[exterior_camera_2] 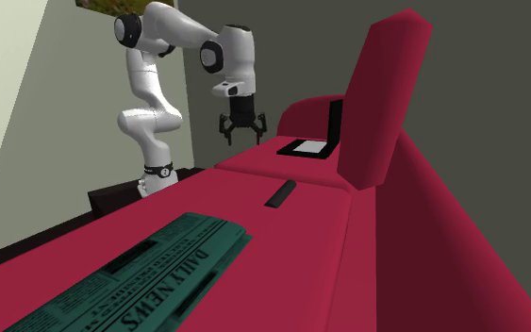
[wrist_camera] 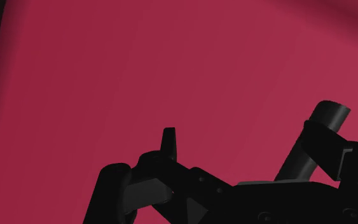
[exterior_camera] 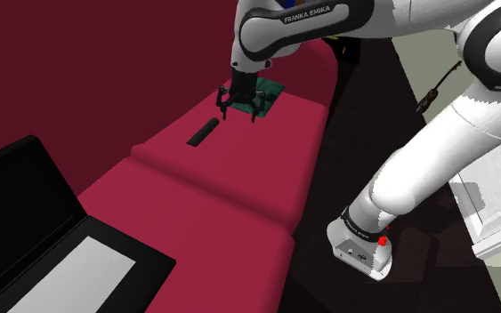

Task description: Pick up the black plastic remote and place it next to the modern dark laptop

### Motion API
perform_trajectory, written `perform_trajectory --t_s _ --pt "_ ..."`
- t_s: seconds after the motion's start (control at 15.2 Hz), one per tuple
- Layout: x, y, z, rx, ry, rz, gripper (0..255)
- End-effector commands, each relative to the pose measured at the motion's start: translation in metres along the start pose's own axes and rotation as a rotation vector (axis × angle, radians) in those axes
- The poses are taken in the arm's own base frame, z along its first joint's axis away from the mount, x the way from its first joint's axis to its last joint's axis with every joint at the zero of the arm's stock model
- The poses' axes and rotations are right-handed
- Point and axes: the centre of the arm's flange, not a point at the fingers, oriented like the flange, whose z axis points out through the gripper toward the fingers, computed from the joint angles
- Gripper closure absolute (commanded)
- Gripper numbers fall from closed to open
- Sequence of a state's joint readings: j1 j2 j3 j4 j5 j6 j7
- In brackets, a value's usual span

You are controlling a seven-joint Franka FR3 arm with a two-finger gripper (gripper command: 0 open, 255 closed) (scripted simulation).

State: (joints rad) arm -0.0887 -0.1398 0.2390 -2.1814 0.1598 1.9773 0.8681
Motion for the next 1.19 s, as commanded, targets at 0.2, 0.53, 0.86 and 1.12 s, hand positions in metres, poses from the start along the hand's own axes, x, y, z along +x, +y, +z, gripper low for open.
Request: perform_trajectory --t_s 0.2,0.53,0.86,1.12 --pt "0.038 -0.043 0.029 0.039 -0.030 0.169 0" --pt "0.082 -0.078 0.061 0.077 -0.060 0.334 0" --pt "0.116 -0.100 0.088 0.104 -0.082 0.453 0" --pt "0.115 -0.102 0.109 0.104 -0.082 0.453 0"
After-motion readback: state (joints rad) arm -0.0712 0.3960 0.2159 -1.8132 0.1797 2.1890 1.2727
